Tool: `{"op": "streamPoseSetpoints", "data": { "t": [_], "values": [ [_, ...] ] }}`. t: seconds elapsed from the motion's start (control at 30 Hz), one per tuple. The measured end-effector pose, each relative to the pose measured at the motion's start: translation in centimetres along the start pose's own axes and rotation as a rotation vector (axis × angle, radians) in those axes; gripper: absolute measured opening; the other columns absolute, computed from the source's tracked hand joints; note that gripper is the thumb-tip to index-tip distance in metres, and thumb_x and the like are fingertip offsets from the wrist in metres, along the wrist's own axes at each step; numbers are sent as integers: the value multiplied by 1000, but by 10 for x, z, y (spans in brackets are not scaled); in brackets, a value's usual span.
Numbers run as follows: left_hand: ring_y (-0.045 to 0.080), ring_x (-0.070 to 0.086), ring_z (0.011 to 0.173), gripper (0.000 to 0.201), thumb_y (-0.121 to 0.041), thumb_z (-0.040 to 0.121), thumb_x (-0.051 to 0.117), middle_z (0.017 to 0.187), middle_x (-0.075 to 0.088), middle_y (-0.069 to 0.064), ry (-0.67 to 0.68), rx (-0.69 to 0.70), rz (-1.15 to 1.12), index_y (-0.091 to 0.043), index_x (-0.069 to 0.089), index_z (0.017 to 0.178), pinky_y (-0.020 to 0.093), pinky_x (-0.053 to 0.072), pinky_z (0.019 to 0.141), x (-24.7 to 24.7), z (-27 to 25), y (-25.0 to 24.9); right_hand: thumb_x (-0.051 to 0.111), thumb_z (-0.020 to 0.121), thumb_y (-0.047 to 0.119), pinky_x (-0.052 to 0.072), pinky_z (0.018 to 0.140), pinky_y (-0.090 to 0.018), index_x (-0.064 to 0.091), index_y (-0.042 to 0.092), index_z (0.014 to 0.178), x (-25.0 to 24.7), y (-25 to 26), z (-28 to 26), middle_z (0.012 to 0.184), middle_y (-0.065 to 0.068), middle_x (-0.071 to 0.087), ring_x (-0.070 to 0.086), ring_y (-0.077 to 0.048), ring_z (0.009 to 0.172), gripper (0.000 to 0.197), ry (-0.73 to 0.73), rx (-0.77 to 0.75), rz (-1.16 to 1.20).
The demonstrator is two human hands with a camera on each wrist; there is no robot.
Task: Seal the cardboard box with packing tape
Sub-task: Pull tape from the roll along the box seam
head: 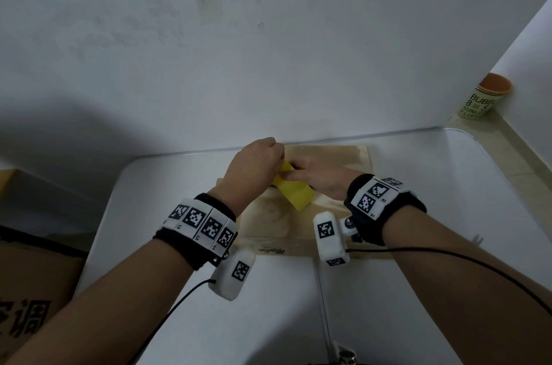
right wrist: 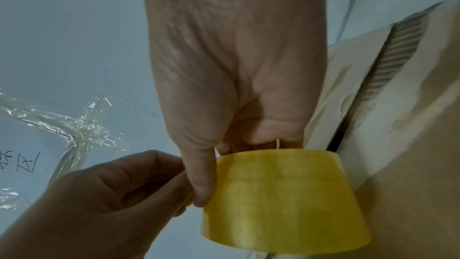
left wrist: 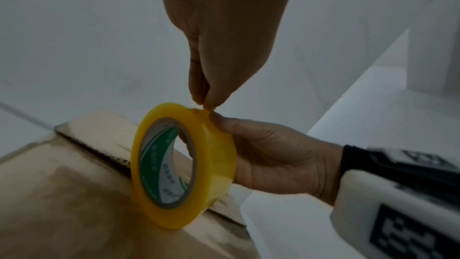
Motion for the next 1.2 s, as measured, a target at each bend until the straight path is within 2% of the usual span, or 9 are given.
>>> {"op": "streamPoseSetpoints", "data": {
  "t": [0.1, 0.17, 0.27, 0.47, 0.6, 0.83, 0.97, 1.1, 1.2],
  "values": [
    [23, 54, 62, 14, 2, 75, 71, 71, 57, 9, 9, 72, 62, -6, 59, 73, 29, 40, 53, 1, -1, -2, 58, 93, 27, 39, 69, -23, 60, 0, 108, 0, 1, -1, 95, -7, 57, 53, -13, 84, 32, -16, -21, -80],
    [27, 56, 74, 4, -5, 87, 59, 82, 59, 12, 1, 95, 2, -3, 60, 83, 33, 43, 63, -3, -2, -1, 59, 93, 30, 40, 80, -28, 58, -1, 113, -2, -3, 0, 100, -9, 58, 53, -15, 94, 37, -15, -29, -110],
    [23, 53, 66, 8, -7, 86, 59, 76, 57, 9, 49, 112, -173, -2, 58, 80, 34, 45, 59, -4, -6, 4, 61, 92, 28, 41, 89, -34, 59, 2, 117, -8, -7, -2, 106, -11, 62, 56, -18, 99, 36, 9, -47, -81],
    [3, 54, 70, 9, -24, 91, 62, 82, 63, -6, 208, -223, -621, -16, 62, 90, 12, 43, 64, 3, -11, 33, 60, 64, 77, 47, 99, -41, 63, 20, 116, -12, -6, 3, 114, -3, 67, 62, -19, 106, 77, -46, 11, -274],
    [2, 57, 74, 6, -18, 86, 69, 85, 65, -5, 225, -280, -706, -17, 63, 87, 12, 44, 67, 4, -6, 45, 65, 79, 56, 47, 98, -39, 62, 19, 118, -12, -11, 4, 113, -2, 68, 63, -18, 104, 53, 29, 58, -232],
    [1, 55, 67, 3, -14, 88, 64, 77, 62, -8, 131, -277, -632, -13, 61, 87, 6, 41, 60, 7, -7, 46, 57, 90, 46, 44, 70, -25, 64, 8, 105, -18, 2, 5, 91, -4, 65, 60, -13, 79, 42, -84, -43, -377],
    [4, 61, 69, 5, -12, 89, 64, 80, 66, -3, 226, -265, -767, -15, 62, 86, 13, 48, 67, -5, -1, 43, 52, 92, 50, 47, 74, -25, 64, 18, 99, -18, 14, 12, 94, 2, 67, 61, -16, 88, 35, -104, -8, -493],
    [12, 59, 78, 7, -19, 94, 59, 90, 62, -3, 196, -421, -741, -15, 55, 89, 21, 44, 67, -3, -3, 74, 47, 87, 63, 44, 98, -35, 56, 20, 127, -13, 18, 19, 122, 0, 61, 57, -19, 111, 60, -84, 72, -565],
    [20, 63, 81, 11, -13, 95, 56, 90, 65, 7, 100, -583, -912, -11, 49, 86, 29, 52, 76, 15, -10, 95, 53, 88, 56, 45, 100, -39, 54, 21, 129, -9, 20, 18, 123, 0, 61, 58, -19, 111, 53, -45, 40, -503]
  ]
}}
Point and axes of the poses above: each hand's wrist, its own z-axis towards the middle knuckle, its own x-axis out of the palm, y = z × x, the point moved 4 cm from there along z, towards the middle knuckle
